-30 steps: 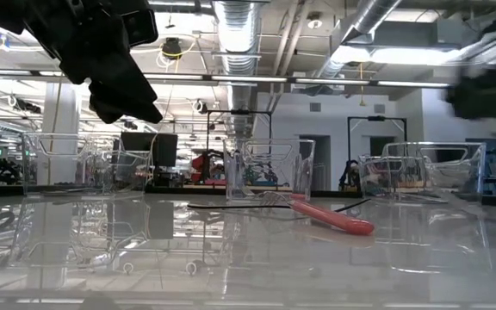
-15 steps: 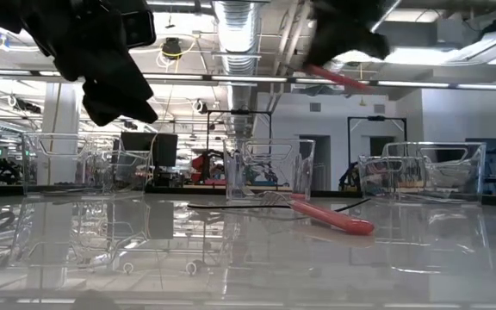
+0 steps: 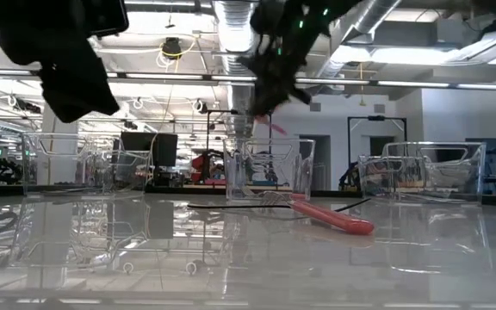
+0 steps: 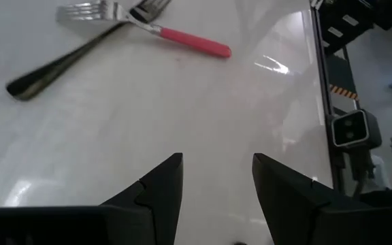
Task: Sort silverware by color (type)
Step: Put the right pink fork into the middle transparent bin, then put the iridescent fork into the right transparent bin
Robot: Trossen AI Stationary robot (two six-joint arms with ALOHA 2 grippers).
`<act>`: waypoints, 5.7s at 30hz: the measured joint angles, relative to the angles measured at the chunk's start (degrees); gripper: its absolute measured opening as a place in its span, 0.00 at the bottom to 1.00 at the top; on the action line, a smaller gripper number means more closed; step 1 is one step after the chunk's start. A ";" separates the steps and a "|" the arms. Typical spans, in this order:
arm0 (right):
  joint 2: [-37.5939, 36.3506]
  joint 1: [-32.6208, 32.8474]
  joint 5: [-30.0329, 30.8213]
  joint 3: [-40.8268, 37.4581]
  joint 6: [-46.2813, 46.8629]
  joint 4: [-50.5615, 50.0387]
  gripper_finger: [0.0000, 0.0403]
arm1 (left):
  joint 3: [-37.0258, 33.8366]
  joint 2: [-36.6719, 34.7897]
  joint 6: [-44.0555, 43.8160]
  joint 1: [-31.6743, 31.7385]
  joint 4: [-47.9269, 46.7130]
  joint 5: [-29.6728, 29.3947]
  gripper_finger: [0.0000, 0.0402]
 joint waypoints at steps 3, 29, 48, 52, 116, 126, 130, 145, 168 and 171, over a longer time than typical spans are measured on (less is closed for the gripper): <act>3.43 -2.07 -0.40 1.67 -0.51 -4.22 0.15 | 0.00 0.00 -2.50 -1.58 -1.72 -0.34 0.40; -8.41 3.46 0.20 1.85 -0.48 -10.84 0.65 | 0.00 0.00 -3.99 -5.81 -3.61 -7.92 0.40; -10.65 43.60 9.78 1.51 6.70 -14.72 0.66 | 0.00 0.00 6.54 1.92 -2.80 -0.18 0.40; -10.61 49.13 11.56 1.52 12.58 -23.28 0.66 | 0.00 -0.59 8.65 3.72 -2.83 6.51 0.40; -11.37 54.95 1.99 -22.81 21.39 8.42 0.66 | 14.03 20.50 36.40 -11.31 -26.31 9.59 0.39; -11.37 54.55 1.69 -22.63 23.82 9.37 0.66 | 14.05 20.14 36.82 -9.85 -28.12 10.59 0.20; -11.37 54.55 0.04 -21.41 24.25 9.35 0.66 | 14.24 19.21 36.50 -9.56 -29.84 10.43 0.20; -11.37 49.83 0.68 -14.78 19.49 9.20 0.66 | 14.25 -3.54 25.42 -3.33 -34.23 -3.13 0.20; -10.48 38.78 5.09 -14.53 -30.60 19.18 0.66 | 14.23 -2.82 -9.72 10.59 -21.53 25.28 0.23; -10.43 39.21 5.11 -14.55 -33.24 19.70 0.66 | 14.23 -2.82 -9.90 11.18 -21.37 25.43 0.23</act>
